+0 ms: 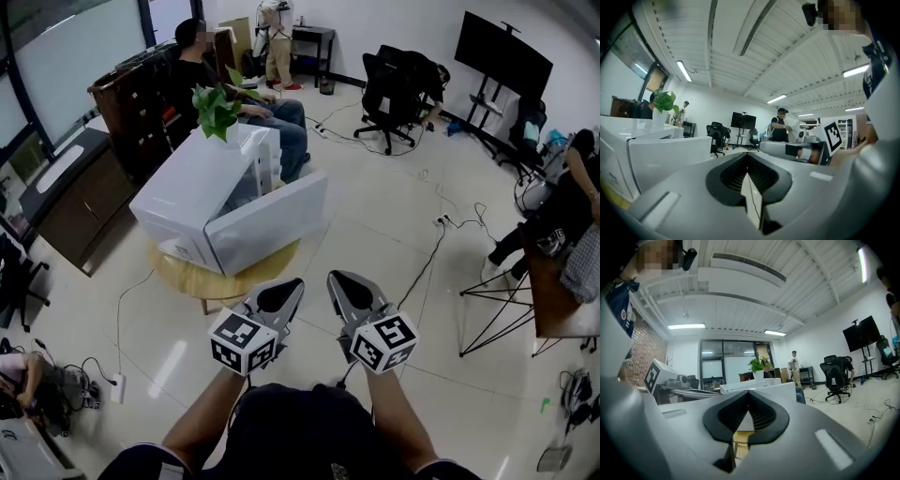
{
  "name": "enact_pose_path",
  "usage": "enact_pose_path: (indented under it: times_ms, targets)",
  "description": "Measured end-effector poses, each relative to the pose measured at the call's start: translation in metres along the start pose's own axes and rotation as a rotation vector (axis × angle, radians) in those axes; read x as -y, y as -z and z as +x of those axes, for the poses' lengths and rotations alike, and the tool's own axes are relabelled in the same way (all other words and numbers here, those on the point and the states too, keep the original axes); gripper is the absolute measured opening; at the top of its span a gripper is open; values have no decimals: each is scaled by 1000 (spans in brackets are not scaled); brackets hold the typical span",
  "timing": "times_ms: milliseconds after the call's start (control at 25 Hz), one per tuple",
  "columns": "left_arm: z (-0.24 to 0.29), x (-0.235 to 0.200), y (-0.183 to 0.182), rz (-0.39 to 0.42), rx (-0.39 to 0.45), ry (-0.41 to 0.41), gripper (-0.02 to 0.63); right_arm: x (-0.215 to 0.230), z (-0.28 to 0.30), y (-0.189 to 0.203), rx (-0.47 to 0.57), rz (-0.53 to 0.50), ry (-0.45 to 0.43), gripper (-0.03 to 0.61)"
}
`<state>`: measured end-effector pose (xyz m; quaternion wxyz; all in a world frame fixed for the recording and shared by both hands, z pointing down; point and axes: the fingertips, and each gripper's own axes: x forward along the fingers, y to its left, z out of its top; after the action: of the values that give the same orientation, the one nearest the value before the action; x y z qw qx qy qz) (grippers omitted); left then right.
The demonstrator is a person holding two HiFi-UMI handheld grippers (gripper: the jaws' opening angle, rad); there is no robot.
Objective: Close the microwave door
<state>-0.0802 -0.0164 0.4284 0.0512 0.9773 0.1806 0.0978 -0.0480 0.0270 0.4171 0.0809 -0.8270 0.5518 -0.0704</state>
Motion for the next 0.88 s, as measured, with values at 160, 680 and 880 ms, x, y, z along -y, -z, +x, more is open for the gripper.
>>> enact_pose_path:
  times_ms: [160,680,880]
  targets:
    - [18,3,-9,7,7,-54,11,25,-6,-8,-12,-10,-40,2]
    - [66,-54,-20,-6,-3,-157,11,86,51,-8,-39,27,-91,2]
    - [87,-94,-16,-32,0,-163,11,110,87,3,-73,35,-83,2]
